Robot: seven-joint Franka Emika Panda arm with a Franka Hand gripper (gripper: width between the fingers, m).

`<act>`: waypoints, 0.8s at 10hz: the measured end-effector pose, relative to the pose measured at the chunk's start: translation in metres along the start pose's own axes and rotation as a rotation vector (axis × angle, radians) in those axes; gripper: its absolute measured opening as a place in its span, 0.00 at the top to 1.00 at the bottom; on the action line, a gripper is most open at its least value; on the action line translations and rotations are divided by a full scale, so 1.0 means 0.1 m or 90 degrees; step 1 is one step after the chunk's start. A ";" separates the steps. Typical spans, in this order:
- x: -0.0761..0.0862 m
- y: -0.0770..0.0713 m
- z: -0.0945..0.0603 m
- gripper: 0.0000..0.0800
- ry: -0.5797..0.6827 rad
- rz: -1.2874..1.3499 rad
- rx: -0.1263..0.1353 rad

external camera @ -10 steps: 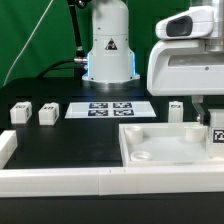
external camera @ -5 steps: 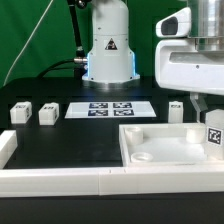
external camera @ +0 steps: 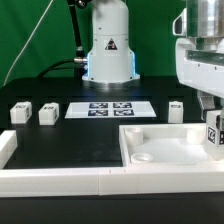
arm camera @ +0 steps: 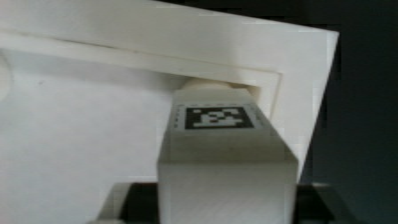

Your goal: Assemble one leg

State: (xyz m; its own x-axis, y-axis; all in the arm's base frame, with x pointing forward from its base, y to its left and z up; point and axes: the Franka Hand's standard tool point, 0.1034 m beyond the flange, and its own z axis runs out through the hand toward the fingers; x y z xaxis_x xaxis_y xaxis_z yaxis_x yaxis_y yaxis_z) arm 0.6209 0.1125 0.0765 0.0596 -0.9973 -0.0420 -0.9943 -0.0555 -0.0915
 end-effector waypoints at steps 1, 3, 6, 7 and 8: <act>-0.01 0.00 0.00 0.63 -0.001 0.060 0.000; -0.02 0.01 0.01 0.63 -0.003 0.150 0.000; -0.02 0.01 0.01 0.53 -0.007 0.196 0.000; -0.02 0.00 0.01 0.53 -0.007 0.181 0.000; 0.00 -0.01 0.01 0.31 -0.008 0.117 0.004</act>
Offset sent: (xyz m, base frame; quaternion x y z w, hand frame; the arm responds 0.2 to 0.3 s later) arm -0.0016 -0.0043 -0.0028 -0.0123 0.0096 0.1178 0.9929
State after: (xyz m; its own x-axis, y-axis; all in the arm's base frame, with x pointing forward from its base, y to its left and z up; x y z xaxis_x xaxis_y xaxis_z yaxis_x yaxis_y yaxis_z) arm 0.6216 0.1129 0.0760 -0.1212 -0.9901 -0.0707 -0.9881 0.1272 -0.0867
